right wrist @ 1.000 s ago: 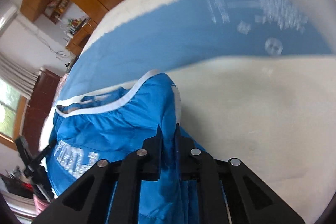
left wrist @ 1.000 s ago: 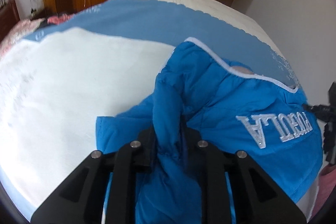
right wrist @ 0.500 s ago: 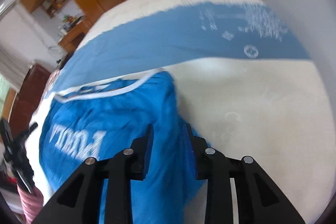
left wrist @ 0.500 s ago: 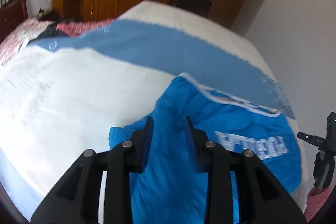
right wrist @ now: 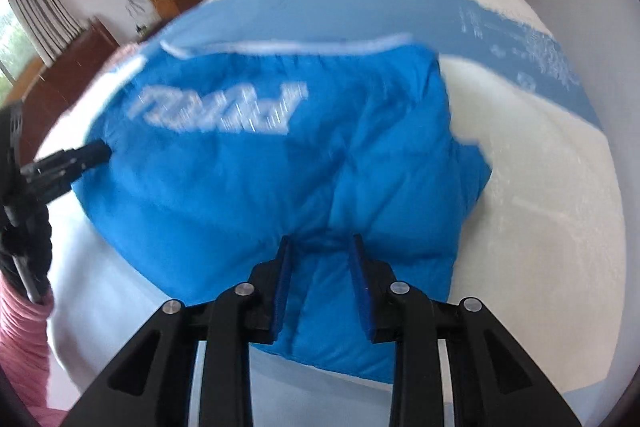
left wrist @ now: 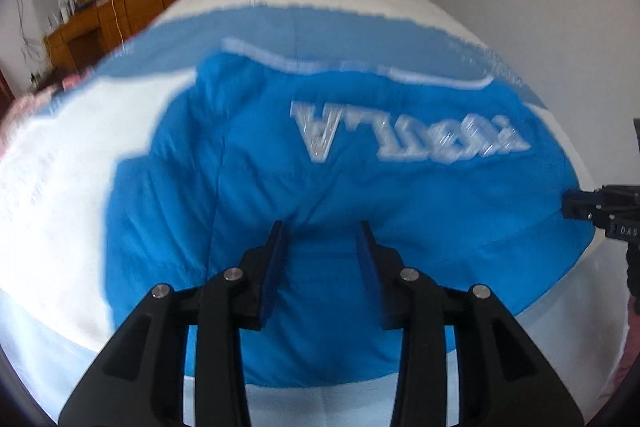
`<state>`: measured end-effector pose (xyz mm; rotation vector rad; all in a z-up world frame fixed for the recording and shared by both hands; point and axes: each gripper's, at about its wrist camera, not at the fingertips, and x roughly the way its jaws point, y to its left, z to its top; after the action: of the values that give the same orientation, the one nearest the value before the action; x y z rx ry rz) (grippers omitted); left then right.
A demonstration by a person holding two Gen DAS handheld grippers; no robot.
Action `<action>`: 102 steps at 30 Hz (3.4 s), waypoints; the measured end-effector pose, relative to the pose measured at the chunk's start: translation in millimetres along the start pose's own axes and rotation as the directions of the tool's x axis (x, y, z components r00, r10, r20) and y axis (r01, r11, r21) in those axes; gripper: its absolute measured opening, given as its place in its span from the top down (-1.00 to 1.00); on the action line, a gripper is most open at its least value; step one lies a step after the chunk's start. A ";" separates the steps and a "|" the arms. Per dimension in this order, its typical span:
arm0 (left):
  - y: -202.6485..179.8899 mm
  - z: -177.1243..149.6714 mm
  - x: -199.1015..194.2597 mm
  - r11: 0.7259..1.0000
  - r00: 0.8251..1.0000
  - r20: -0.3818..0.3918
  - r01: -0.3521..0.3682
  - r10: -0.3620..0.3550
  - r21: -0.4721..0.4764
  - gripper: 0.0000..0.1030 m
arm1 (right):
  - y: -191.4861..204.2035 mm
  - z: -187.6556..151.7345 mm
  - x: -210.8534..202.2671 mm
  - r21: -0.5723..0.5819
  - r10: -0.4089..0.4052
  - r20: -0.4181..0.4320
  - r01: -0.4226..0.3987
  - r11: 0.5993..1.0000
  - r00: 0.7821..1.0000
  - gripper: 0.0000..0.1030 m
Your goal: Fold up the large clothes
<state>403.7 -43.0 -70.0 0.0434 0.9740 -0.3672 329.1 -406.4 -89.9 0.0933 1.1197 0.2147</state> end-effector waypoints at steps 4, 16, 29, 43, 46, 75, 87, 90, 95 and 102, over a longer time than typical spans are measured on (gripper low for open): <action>2.3 -19.8 10.6 1.000 0.999 0.033 0.012 -0.012 0.016 0.28 | -11.4 -15.4 15.0 0.062 0.057 0.020 -0.058 0.996 0.998 0.47; -33.3 9.9 -21.6 0.996 0.996 0.067 0.070 -0.067 -0.048 0.23 | 26.8 13.9 -22.0 0.055 0.066 0.099 -0.071 0.996 0.993 0.46; -48.6 -2.6 40.1 0.994 0.994 -0.046 0.105 -0.104 0.015 0.22 | 26.3 9.1 42.9 0.118 0.097 0.003 -0.096 0.988 0.995 0.58; -56.2 -1.3 30.4 0.998 0.999 -0.027 0.042 -0.043 -0.041 0.23 | 37.4 0.2 27.2 0.105 0.048 0.095 -0.057 0.993 0.994 0.48; -51.7 -2.2 3.7 0.996 0.998 -0.003 0.067 -0.067 -0.064 0.19 | 34.0 -5.8 -0.9 0.090 0.047 0.159 -0.062 0.994 0.986 0.16; 139.2 0.8 22.3 0.889 0.960 0.047 0.274 -0.276 -0.368 -0.65 | -116.6 11.0 39.1 0.379 0.307 0.146 -0.340 0.861 0.940 -0.58; 102.9 0.5 -48.2 0.917 0.966 0.171 0.240 -0.194 -0.317 0.62 | -95.1 3.2 -12.8 0.296 0.417 0.216 -0.466 0.834 0.883 0.67; 84.6 -10.0 -84.4 0.934 0.961 0.191 0.244 -0.198 -0.260 0.63 | -74.5 -13.7 -51.9 0.219 0.402 0.220 -0.447 0.867 0.889 0.68; 72.5 -42.9 -133.4 0.942 0.958 0.191 0.254 -0.214 -0.220 0.63 | -53.0 -57.0 -101.9 0.160 0.402 0.214 -0.438 0.885 0.890 0.68; 70.1 -114.4 -142.7 0.956 0.980 0.101 0.192 -0.173 -0.221 0.59 | -33.9 -110.5 -91.1 0.196 0.374 0.112 -0.390 0.900 0.921 0.67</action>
<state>262.7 86.1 -27.5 -0.2720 0.9378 -0.4204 195.7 -463.0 -63.8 0.5143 1.0426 0.4382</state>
